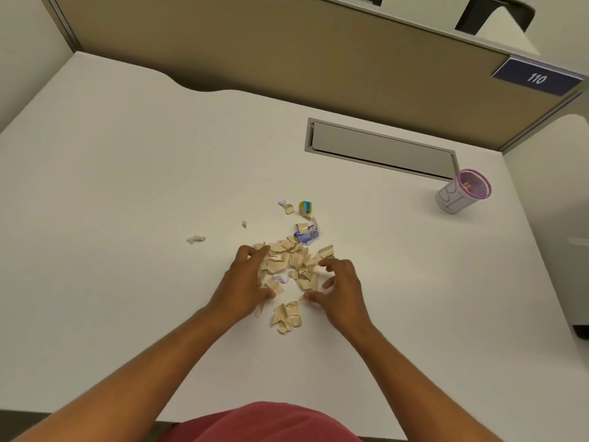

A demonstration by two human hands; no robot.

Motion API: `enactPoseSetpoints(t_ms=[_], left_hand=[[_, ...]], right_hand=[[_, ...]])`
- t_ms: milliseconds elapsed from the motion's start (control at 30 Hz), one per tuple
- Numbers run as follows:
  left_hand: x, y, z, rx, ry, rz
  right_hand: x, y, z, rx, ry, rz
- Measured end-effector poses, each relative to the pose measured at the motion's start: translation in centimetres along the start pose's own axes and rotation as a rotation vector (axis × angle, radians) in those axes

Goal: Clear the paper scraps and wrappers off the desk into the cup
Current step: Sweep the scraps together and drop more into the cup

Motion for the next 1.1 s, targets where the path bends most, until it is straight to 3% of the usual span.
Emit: enactPoseSetpoints(t_ms=[133,267,467,633,800,1100], left_hand=[[0.1,-1.8,1.2,-0.023,0.106,0.319],[2.2,-1.4,2.9,-0.098,0.147,0.403],[3.1,0.0,2.8,-0.104,0.211,0.307],[1.4,-0.8,1.8,-0.077,0.188,0.395],[2.6,-0.4,2.1,-0.13,0.196,0.497],[3.5,1.3,2.1,0.023,0.229,0.42]], right_hand=[[-0.6,-1.7,1.8,-0.048,0.002,-0.255],[-1.7,0.3,2.9,-0.097,0.054,-0.55],[-1.6,2.2,1.6,-0.16,-0.21,-0.512],[-1.1,-0.3,0.9,-0.096,-0.117,-0.418],[-1.7,0.8,0.4,-0.16,0.036,-0.551],[-2.6,3.9,-0.6,-0.101,-0.086,-0.57]])
Point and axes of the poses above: each hand's wrist, its own z-axis towards the middle knuckle, its own y-axis out of the palm, x = y × z, the point moved 2 cm from there along z, towards the middle knuckle, and after that the axes turned 12 degrees about z, right-handed, at the moved point
